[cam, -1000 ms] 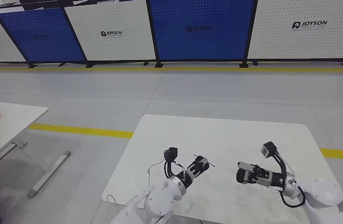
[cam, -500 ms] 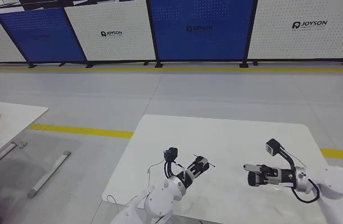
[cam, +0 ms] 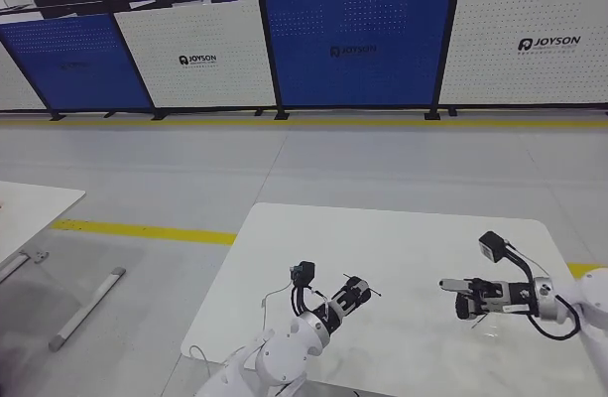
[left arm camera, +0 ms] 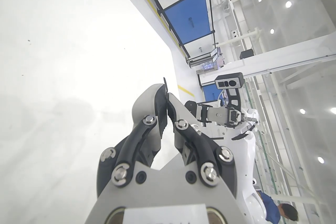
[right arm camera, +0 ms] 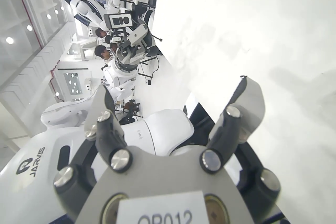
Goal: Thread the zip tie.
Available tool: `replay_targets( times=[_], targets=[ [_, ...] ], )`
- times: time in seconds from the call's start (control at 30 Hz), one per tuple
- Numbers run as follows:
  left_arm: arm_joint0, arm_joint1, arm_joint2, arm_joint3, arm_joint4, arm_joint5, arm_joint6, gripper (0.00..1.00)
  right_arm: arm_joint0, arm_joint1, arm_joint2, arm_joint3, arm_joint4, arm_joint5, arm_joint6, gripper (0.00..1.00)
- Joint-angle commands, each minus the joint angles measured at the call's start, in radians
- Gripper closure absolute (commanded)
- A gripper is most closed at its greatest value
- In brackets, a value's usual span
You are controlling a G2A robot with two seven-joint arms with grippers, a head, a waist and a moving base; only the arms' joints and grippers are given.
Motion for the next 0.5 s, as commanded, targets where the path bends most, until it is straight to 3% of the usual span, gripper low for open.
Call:
replay_targets(
  times=[0.0, 0.17, 0.33, 0.47],
  targets=[
    [0.0, 0.0, 0.0, 0.0, 0.0, 0.0, 0.0, 1.0, -0.003, 0.003, -0.007, -0.023, -0.048, -0.032, -0.008, 0.0],
    [0.0, 0.0, 0.0, 0.0, 0.0, 0.0, 0.0, 1.0, 0.032, 0.022, -0.002, -0.015, -0.183, -0.114, 0.0, 0.0],
    [0.0, 0.0, 0.0, 0.0, 0.0, 0.0, 0.0, 1.0, 0.115, 0.044, -0.095, 0.024, -0.305, -0.226, 0.0, 0.0],
    [0.0, 0.0, 0.0, 0.0, 0.0, 0.0, 0.0, 1.0, 0.196, 0.046, -0.16, 0.049, -0.452, -0.23, -0.005, 0.0]
  ],
)
